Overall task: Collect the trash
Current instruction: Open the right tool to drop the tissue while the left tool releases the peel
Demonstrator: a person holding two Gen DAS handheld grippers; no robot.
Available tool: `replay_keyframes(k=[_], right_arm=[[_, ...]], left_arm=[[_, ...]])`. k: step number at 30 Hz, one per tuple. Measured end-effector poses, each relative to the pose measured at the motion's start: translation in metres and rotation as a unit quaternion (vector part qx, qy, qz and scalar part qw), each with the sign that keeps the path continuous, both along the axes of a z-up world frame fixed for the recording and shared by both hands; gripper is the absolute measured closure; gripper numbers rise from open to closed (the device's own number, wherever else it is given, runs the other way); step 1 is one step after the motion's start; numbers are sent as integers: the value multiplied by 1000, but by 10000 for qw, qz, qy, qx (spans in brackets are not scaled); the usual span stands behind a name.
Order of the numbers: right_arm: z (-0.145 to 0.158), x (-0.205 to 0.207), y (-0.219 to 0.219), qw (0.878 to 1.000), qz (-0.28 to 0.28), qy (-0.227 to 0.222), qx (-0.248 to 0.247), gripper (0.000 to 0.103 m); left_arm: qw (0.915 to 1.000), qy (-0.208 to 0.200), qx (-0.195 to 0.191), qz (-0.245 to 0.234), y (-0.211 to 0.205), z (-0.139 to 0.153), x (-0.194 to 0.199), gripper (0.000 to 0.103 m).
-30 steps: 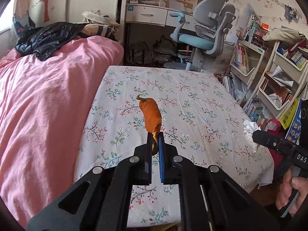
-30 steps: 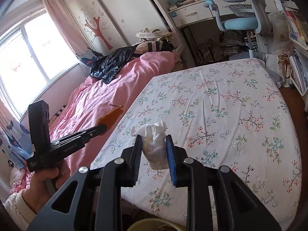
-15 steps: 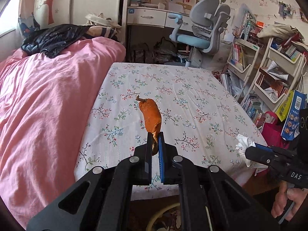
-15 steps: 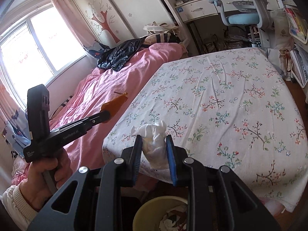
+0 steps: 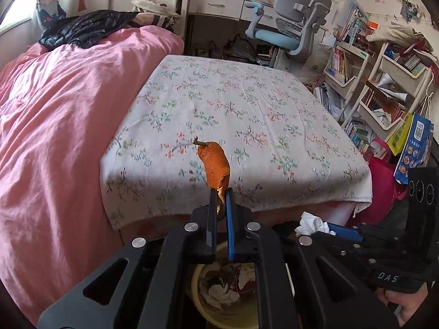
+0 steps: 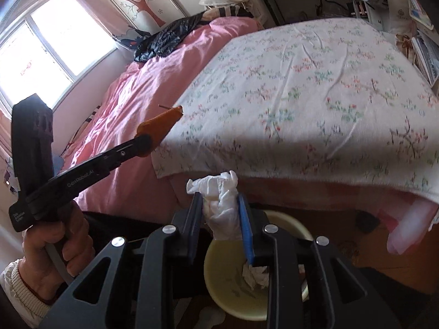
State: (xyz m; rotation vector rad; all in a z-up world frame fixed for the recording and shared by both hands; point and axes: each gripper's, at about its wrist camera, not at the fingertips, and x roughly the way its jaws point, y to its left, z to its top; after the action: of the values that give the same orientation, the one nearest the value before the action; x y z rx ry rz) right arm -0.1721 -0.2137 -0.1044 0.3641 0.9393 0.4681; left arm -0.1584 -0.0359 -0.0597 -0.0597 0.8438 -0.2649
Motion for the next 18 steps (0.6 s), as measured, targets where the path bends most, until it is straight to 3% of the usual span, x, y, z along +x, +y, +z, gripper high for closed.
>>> replay_keyframes(k=[4,5,8,10,13,15,18], right_arm=[[-22,-12,3,9988,-104,466,-132,54],[-23,-13,0,9985,-181,495,-155,53],[-13,-16,-13,9978,-522,367,-169,44],[-5,-20,-20,9967,-761,220,-196,40],[18,-31,-23,9944,-950,-255,-396,32],[37,-34,-23,9912,-1014,-634,-567,27],[74,-35,-21,9797,-1144,-1378,-903,15]], left_arm=[[9984,566,89,4,-9,-29,-26,97],[9970,768,95,-21,-11,-38,-31,97],[9927,1187,184,-85,-14,-57,-41,95],[9922,1239,134,-64,-12,-55,-43,91],[9960,855,225,147,-8,-36,-48,63],[9984,323,305,347,-4,-12,-51,40],[9972,-379,292,578,3,26,-50,25]])
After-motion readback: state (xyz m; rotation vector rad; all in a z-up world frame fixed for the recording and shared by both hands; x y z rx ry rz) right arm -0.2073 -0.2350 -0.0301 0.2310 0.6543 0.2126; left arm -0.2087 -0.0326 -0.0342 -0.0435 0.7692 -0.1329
